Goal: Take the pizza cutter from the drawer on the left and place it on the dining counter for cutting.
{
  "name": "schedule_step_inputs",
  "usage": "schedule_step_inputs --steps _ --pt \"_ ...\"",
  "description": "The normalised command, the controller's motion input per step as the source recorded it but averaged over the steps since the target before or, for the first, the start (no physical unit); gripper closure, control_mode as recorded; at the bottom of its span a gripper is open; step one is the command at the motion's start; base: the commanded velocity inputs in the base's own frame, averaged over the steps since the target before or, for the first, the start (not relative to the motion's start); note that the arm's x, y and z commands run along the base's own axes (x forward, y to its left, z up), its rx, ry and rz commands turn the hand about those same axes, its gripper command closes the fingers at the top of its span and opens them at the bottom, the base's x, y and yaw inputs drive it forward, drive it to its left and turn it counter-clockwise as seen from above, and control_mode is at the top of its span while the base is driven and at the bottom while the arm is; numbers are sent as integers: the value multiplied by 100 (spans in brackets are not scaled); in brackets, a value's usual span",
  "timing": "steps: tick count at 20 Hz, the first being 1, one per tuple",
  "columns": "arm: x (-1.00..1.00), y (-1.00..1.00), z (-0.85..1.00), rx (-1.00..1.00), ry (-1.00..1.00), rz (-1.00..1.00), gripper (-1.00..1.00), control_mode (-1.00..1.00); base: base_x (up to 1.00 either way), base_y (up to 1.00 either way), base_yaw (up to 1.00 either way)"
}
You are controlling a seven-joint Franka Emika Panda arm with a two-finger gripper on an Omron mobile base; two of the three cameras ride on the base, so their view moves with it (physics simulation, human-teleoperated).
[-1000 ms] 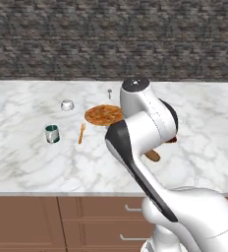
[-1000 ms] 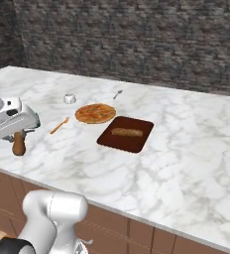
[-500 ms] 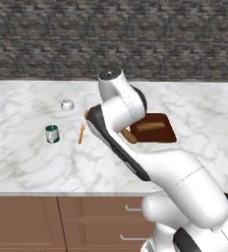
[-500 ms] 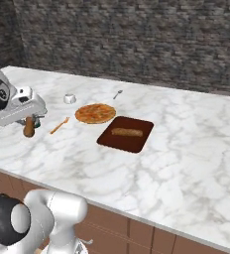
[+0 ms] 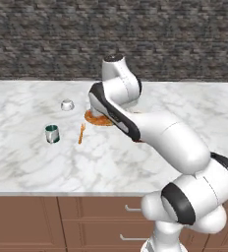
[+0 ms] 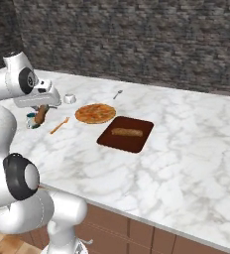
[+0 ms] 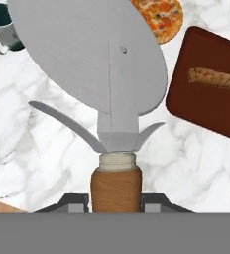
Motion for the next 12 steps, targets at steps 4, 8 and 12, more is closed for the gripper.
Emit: schedule_step_inputs --steps 4,8,12 --pt "80 -10 -44 8 0 -8 100 -100 0 0 0" --pt "74 0 -47 0 0 -11 100 -100 0 0 0" --pt "42 -4 -11 0 0 -6 100 -100 0 0 0"
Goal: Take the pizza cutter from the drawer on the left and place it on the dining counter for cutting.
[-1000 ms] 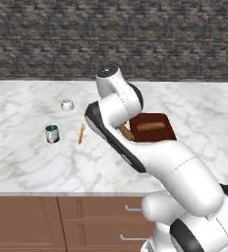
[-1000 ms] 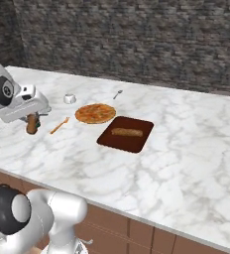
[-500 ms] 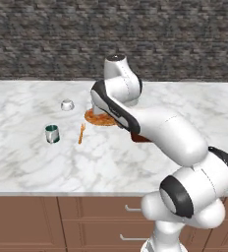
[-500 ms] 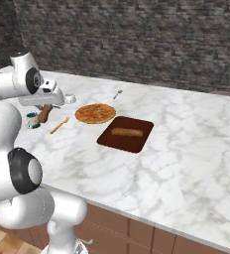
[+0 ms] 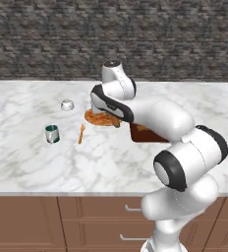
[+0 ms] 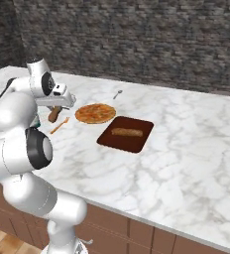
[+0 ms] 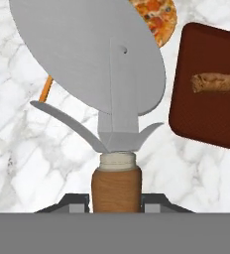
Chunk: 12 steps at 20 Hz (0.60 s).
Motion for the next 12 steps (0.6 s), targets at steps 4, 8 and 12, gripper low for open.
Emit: schedule_step_inputs --steps 4,8,12 --pt "35 -26 -23 4 0 -5 100 -100 0 0 0" --pt "18 -42 -45 6 0 -3 100 -100 0 0 0" --pt "1 -25 -47 3 0 -1 100 -100 0 0 0"
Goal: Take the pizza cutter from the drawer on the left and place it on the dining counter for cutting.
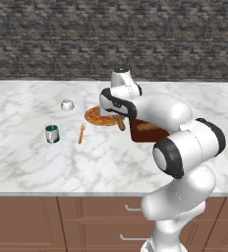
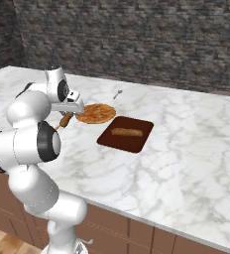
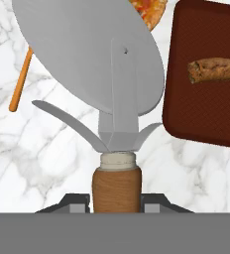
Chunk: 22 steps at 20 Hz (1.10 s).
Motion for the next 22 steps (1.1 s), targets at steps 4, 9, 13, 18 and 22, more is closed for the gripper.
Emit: schedule_step_inputs --steps 4,9,13,18,22 --pt "7 -18 -41 1 -1 -1 100 -100 0 0 0" --pt "13 -4 -43 0 0 -2 100 -100 0 0 0" --pt "34 0 -35 0 0 -4 100 -100 0 0 0" --pt "44 0 -18 0 0 -6 100 -100 0 0 0" --pt "43 0 -14 0 0 -6 100 -100 0 0 0"
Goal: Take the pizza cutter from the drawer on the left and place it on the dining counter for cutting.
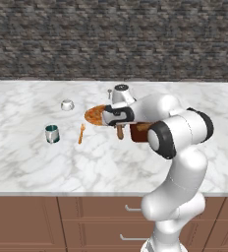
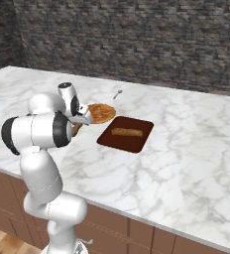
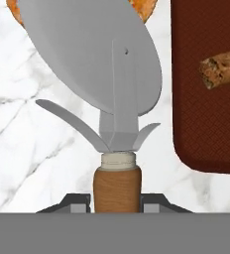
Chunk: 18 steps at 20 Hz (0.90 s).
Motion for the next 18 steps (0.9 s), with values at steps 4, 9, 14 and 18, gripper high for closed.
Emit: schedule_step_inputs --steps 4,9,14,18 --pt "30 0 0 0 0 -5 100 -100 0 0 0" --pt "28 -2 0 0 -1 -3 100 -100 0 0 0" --pt "24 -6 -2 0 -2 -1 100 -100 0 0 0" --pt "26 -11 -26 0 -1 -1 100 -100 0 0 0"
